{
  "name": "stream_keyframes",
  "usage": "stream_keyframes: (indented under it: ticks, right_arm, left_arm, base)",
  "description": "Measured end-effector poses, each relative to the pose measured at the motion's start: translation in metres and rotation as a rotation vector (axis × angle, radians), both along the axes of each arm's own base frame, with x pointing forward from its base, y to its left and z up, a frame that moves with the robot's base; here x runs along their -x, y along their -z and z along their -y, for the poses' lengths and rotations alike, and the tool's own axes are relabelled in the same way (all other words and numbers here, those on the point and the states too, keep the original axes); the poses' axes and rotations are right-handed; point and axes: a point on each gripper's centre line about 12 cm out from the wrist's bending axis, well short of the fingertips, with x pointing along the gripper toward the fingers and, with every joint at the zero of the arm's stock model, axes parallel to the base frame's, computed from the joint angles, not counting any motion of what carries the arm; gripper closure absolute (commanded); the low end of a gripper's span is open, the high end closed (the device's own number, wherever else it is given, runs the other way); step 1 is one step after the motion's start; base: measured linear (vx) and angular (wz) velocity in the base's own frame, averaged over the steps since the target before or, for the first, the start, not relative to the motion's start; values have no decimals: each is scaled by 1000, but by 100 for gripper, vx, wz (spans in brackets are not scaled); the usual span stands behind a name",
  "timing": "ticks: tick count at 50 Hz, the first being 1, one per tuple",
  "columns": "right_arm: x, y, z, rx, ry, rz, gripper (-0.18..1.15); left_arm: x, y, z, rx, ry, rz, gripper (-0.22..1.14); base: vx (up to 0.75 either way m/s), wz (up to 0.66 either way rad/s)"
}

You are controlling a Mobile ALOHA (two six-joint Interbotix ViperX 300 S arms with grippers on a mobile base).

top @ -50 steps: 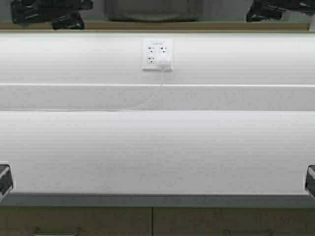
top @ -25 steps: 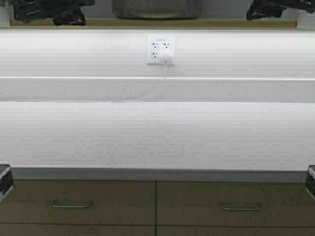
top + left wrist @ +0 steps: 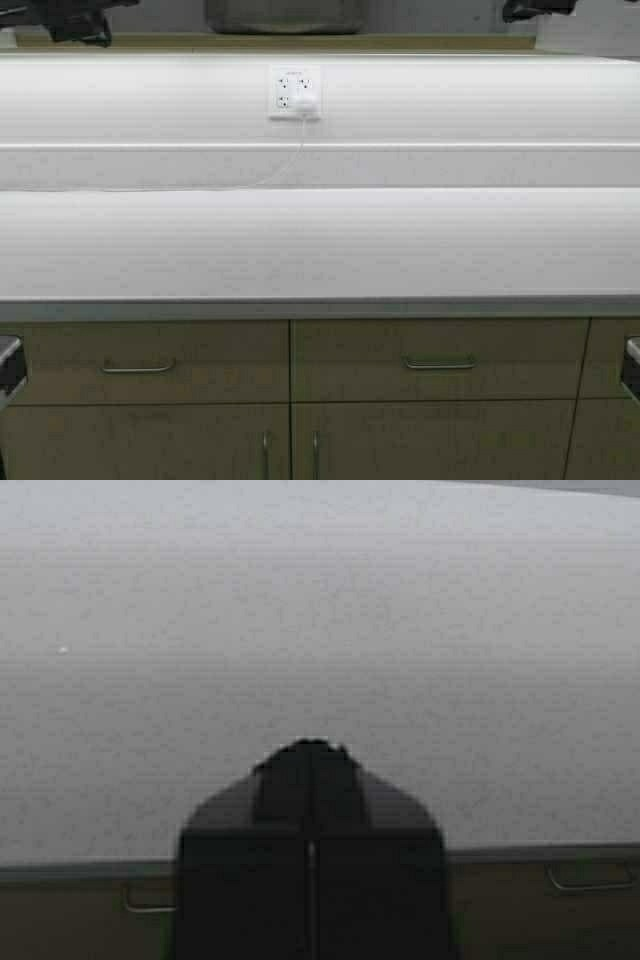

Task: Open the cabinet, put the pot inside, then close it

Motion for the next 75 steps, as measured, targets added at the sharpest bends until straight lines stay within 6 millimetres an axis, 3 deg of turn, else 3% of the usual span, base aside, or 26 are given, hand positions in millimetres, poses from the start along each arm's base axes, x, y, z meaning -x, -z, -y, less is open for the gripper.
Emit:
stream_keyframes:
  ticks: [8, 16, 34, 41, 46, 51, 57, 67, 75]
  right_arm:
    - [-12, -12, 25, 6, 92, 31, 89]
    - [-23, -32, 75, 18, 260, 86, 89]
    - [-31, -112, 207, 128, 662, 272, 89]
    - [-51, -129, 246, 134, 747, 292, 89]
    - [-85, -142, 265, 135, 753, 313, 90]
    - [-117, -146, 276, 137, 744, 323, 90]
    - [-150, -151, 276, 131, 713, 340, 90]
    - [-192, -148, 237, 117, 604, 346, 90]
    - [-196, -150, 223, 108, 579, 346, 90]
  left_arm:
    - [-9, -15, -31, -17, -95, 7, 88]
    - [-9, -34, -63, -63, -177, 44, 88]
    - [0, -129, -183, -153, -539, 183, 88]
    - [-20, -162, -208, -166, -585, 236, 88]
    - [-49, -174, -221, -154, -585, 249, 88]
    - [-76, -175, -234, -110, -591, 240, 88]
    - [-105, -169, -238, -60, -575, 214, 88]
    - [-139, -169, -192, -47, -447, 213, 88]
    - [-144, -170, -172, -47, -400, 214, 88]
  base:
    - [-23, -3]
    - [-19, 2]
    - [-14, 4]
    - [-11, 2]
    - [-8, 1]
    - [-5, 1]
    - [-1, 0]
    - [1, 0]
    - [2, 1]
